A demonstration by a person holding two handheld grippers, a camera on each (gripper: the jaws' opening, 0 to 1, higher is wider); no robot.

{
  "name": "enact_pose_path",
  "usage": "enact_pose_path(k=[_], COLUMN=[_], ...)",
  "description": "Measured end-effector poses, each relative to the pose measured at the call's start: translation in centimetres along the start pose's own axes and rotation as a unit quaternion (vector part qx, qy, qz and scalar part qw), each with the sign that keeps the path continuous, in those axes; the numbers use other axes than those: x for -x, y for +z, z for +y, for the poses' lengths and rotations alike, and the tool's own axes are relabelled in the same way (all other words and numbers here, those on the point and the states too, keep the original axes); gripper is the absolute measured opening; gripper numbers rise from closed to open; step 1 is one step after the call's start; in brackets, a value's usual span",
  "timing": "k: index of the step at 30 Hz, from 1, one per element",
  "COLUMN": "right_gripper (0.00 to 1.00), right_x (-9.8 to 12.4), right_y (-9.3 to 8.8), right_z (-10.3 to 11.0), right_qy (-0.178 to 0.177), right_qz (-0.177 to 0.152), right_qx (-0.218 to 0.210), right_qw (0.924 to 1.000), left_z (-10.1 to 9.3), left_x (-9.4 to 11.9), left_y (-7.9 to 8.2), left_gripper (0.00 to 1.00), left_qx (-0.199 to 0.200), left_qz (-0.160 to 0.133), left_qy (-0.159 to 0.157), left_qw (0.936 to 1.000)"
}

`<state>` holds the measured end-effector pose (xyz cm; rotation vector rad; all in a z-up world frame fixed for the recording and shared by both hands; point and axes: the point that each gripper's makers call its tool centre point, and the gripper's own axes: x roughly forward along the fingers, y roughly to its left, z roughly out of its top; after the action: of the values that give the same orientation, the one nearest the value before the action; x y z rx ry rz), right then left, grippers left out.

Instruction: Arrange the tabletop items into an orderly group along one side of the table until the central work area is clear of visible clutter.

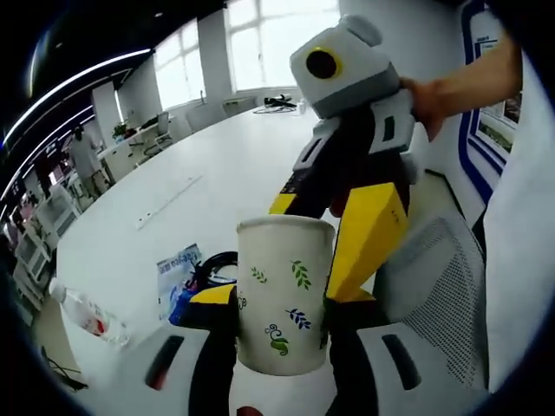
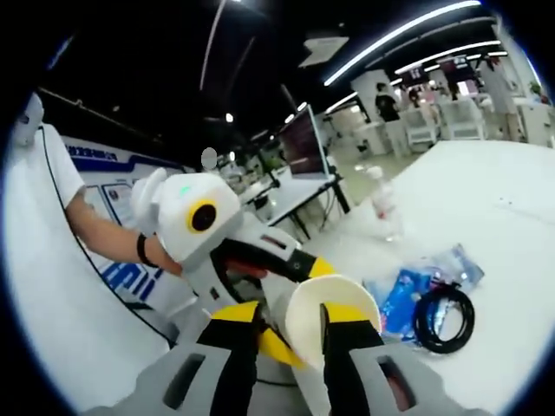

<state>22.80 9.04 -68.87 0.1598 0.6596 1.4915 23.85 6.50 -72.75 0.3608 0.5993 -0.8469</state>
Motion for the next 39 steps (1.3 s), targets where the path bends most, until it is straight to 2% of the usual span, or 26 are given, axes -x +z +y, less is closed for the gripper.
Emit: enact_pose_path(k=[3, 6, 13, 21, 32, 37, 39], right_gripper=[0.17, 0.05, 0.0, 0.0, 0.0, 0.0, 0.0], right_x=[-0.1, 0.0, -0.2, -0.5, -0.9, -1.3, -1.4], right_y=[-0.1, -0.1, -0.1, -0.2, 0.1, 0.0, 0.1], right_z=[0.1, 0.2, 0.9, 0.9, -0.2, -0.9, -1.2], right_qy=[0.0, 0.003, 0.012, 0.012, 0.002, -0.009, -0.012], right_qz=[-0.003, -0.01, -0.015, -0.012, -0.017, -0.014, -0.014], right_qx=[-0.002, -0.005, -0.015, -0.02, -0.026, -0.025, -0.028], right_qw=[1.0, 0.9999, 0.9997, 0.9997, 0.9995, 0.9995, 0.9994], left_z=[0.0, -0.1, -0.4, -0.3, 0.7, 1.6, 2.2], left_x=[0.0, -0.1, -0.3, -0.4, -0.5, -0.2, 0.1], left_y=[0.0, 0.0, -0.1, -0.3, -0.7, -0.6, -0.7], left_gripper=[0.4, 0.4, 0.4, 0.4, 0.41, 0.42, 0.46], left_qx=[-0.002, -0.006, -0.007, -0.01, -0.007, 0.019, 0.028], left_qz=[0.001, 0.003, 0.006, 0.009, 0.008, -0.002, -0.005], left_qy=[-0.002, -0.004, -0.012, -0.011, 0.005, 0.011, 0.017], left_qw=[1.0, 1.0, 0.9999, 0.9999, 0.9999, 0.9998, 0.9994])
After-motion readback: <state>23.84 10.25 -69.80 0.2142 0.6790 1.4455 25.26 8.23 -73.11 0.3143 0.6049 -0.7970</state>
